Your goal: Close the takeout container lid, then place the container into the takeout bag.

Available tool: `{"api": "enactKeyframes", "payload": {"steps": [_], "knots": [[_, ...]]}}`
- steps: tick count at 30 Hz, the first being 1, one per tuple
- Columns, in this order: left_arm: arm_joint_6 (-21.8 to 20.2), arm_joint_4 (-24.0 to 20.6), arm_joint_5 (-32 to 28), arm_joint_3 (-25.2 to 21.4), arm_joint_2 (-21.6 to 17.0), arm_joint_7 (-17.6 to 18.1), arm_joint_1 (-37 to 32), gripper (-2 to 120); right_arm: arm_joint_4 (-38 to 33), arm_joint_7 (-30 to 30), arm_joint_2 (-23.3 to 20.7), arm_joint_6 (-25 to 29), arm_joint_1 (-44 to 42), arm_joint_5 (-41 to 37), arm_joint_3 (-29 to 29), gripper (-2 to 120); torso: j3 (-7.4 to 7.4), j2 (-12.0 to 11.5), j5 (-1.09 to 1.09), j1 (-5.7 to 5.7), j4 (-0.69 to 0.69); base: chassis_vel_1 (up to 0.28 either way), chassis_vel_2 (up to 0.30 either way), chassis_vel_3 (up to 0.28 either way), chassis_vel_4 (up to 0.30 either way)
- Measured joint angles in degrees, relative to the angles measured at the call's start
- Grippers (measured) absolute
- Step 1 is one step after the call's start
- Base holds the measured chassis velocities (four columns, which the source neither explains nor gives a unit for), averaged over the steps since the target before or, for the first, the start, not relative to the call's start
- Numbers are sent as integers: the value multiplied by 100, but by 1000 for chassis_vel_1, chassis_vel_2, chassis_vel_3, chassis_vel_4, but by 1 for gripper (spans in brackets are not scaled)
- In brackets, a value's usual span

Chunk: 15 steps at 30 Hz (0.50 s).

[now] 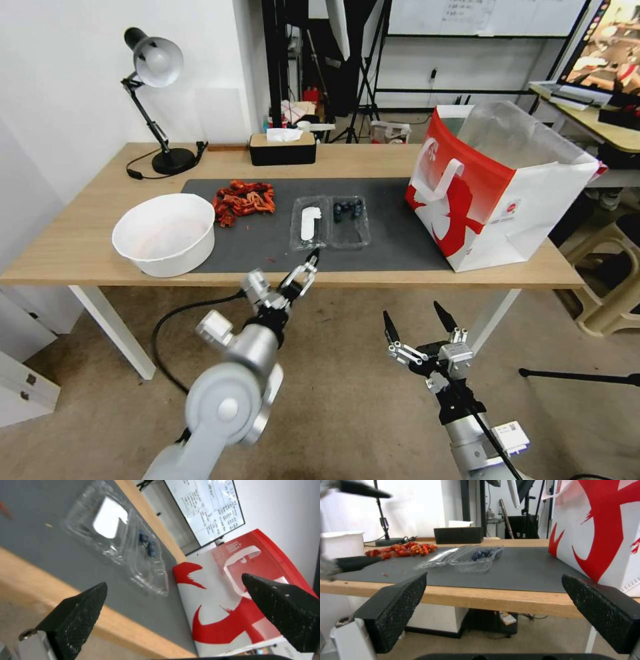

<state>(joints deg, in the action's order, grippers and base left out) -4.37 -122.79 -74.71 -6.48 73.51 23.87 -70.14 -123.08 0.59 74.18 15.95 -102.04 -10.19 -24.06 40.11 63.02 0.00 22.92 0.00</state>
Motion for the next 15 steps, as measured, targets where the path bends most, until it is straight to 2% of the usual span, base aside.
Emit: {"api": "enactKeyframes", "payload": {"steps": [2, 3, 6, 8, 15], "knots": [[9, 101, -127, 84, 24, 108, 214, 100, 0, -2, 16, -1, -9, 16, -3, 100, 0, 0, 0, 0, 0, 0, 0, 0, 0], [22, 295, -276, 238, 77, 281, 573, 100, 0, -9, 50, -3, -18, 47, -12, 100, 1, 0, -1, 0, -1, 0, 0, 0, 0], [54, 449, -341, 358, 124, 411, 853, 100, 0, -13, 80, -5, -22, 70, -21, 100, 0, 0, 1, 0, -2, 0, 0, 0, 0], [111, 706, -409, 549, 219, 631, 1250, 100, 6, -22, 134, -7, -20, 111, -34, 100, 0, 0, 0, 0, 0, 0, 0, 0, 0], [173, 1127, -446, 767, 364, 891, 1713, 100, 81, -24, 243, -1, 0, 187, -43, 100, 0, 0, 0, 0, 0, 0, 0, 0, 0]]}}
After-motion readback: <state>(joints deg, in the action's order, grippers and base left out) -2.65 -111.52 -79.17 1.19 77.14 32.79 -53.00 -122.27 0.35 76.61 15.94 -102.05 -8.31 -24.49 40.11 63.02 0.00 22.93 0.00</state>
